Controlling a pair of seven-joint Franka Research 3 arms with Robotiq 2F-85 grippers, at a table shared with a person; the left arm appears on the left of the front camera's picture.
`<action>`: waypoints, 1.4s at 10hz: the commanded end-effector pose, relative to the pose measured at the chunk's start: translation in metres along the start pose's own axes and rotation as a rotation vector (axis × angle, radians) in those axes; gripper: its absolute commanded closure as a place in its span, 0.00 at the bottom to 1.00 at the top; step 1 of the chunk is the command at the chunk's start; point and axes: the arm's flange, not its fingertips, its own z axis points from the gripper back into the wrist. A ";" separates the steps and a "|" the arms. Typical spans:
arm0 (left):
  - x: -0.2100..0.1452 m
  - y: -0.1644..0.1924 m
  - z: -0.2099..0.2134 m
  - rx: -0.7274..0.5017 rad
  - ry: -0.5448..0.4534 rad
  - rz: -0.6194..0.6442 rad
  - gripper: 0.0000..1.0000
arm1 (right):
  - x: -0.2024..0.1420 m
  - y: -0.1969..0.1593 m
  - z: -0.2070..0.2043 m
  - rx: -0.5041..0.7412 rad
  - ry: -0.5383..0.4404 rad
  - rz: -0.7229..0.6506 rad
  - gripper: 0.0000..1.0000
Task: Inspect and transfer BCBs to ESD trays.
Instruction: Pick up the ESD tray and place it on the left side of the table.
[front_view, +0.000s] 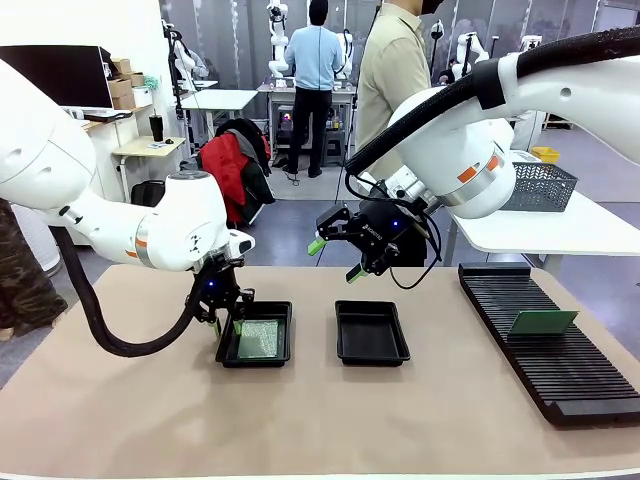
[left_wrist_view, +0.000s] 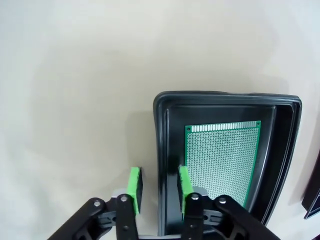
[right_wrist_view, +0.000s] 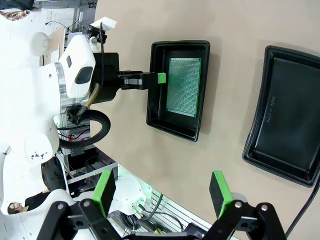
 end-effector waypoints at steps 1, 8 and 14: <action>-0.002 -0.006 0.004 0.048 -0.024 0.017 0.71 | 0.000 0.003 0.001 -0.017 0.008 -0.013 0.00; -0.003 -0.005 -0.003 0.043 -0.004 0.022 0.88 | 0.000 0.003 0.001 -0.017 0.008 -0.013 0.00; -0.001 0.000 0.000 0.016 -0.001 0.003 1.00 | 0.000 0.003 0.001 -0.017 0.008 -0.013 0.00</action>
